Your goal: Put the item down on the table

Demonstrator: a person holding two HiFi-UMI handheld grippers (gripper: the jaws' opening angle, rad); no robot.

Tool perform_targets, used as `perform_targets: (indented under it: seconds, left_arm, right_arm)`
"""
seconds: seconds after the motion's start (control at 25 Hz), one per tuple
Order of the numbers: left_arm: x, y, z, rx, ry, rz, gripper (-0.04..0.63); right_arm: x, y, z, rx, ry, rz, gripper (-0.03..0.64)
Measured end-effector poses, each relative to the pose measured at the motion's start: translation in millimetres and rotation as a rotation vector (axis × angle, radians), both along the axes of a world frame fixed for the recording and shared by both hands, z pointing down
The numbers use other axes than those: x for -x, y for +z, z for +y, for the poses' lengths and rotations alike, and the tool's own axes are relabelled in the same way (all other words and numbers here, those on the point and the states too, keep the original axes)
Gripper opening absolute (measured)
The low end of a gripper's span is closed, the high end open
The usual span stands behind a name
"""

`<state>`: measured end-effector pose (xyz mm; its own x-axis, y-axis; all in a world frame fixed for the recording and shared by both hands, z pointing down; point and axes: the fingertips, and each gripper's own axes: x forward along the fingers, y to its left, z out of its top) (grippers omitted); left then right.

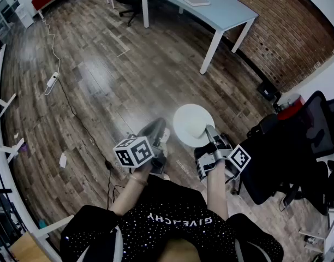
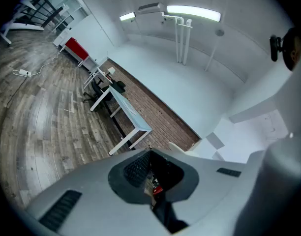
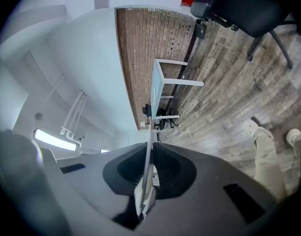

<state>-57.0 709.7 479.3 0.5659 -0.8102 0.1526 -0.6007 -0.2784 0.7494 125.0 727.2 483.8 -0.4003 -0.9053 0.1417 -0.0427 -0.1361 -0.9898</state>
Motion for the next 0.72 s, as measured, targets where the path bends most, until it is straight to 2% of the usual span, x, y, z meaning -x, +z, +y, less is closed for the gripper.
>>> perform_targets:
  seconds: [0.16,0.36,0.72]
  left_arm:
    - [-1,8,-42,0.007,-0.002,-0.002,0.011]
    - [-3,-4,-108,-0.035,0.017,-0.019,0.011]
    - [-1,-26,-236,-0.051,0.058,-0.070,0.011]
  right_arm:
    - [0,3,-39,-0.010,-0.011,-0.011,0.031]
    - [1,-2,-107,-0.022,-0.005,-0.002,0.031]
    - [15,-21,-234,-0.040,-0.024,0.016,0.031]
